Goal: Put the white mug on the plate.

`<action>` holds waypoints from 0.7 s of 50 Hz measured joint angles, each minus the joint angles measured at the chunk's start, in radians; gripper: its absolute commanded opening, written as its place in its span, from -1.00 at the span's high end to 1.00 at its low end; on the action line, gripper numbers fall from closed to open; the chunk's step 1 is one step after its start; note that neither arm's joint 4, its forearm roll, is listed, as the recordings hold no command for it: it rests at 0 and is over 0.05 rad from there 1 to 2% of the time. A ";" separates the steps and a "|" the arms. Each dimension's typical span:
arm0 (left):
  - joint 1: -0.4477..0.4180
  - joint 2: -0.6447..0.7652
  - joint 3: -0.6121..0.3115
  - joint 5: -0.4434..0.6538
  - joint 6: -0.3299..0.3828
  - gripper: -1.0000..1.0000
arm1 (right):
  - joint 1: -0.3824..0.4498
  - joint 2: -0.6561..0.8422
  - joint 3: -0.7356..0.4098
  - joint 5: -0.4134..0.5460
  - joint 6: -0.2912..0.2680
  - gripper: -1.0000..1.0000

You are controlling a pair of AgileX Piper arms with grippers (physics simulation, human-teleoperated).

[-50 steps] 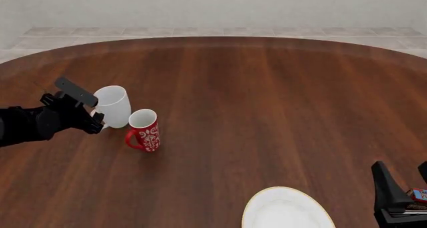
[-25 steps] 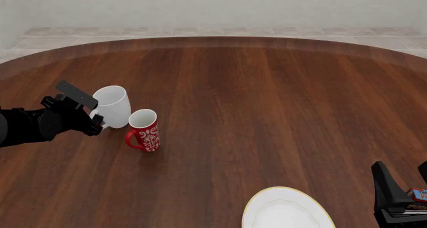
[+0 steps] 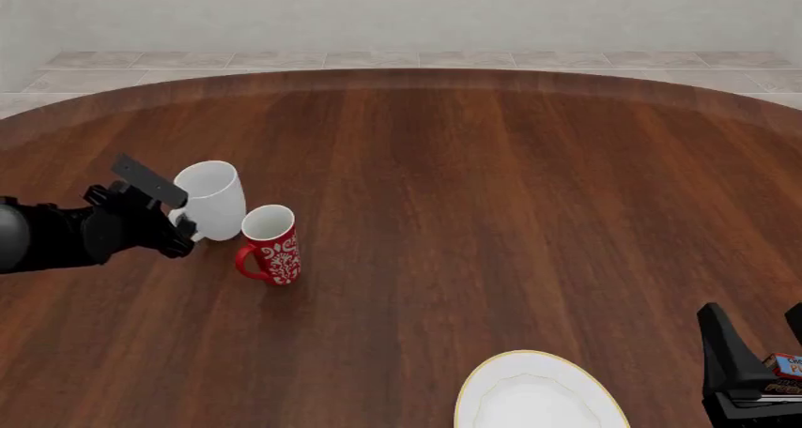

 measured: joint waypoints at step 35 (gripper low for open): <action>0.013 0.149 -0.023 -0.077 0.013 1.00 | 0.000 0.000 0.000 0.000 0.000 -1.00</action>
